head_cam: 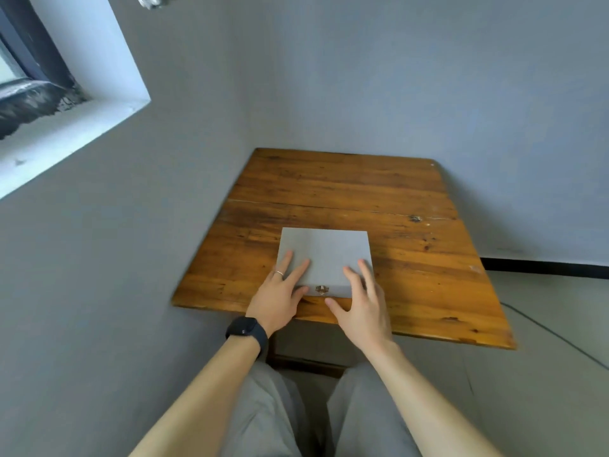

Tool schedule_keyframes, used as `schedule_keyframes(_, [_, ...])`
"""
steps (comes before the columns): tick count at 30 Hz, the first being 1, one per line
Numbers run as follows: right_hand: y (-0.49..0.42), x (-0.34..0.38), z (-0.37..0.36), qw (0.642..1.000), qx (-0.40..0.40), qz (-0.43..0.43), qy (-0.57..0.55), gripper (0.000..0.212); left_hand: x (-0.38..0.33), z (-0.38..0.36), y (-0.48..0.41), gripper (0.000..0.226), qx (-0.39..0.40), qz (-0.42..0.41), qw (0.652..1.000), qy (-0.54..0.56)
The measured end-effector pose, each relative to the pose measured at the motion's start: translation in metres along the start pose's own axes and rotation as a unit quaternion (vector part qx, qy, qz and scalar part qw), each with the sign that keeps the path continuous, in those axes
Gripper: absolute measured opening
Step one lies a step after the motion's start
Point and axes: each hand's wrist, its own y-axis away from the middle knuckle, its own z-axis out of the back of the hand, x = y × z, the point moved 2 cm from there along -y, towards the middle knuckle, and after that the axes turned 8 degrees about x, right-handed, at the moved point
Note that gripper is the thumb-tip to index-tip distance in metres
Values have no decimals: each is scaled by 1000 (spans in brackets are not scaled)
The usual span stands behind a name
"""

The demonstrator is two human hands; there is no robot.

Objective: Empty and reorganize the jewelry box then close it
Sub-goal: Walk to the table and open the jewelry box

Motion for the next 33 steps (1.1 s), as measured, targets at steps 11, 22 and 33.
schedule_keyframes(11, [-5,-9,-9,996,-84,10,27,67,7,-3,-5,62,-3,-17,999,-33])
schedule_keyframes(22, [-4,-11,-8,995,-90,7,-35,73,6,2,-4,63,12,-10,998,-68])
schedule_keyframes(33, [1,-23,1,980,-56,-98,-166,103,3,21,-6,59,35,-13,988,-147])
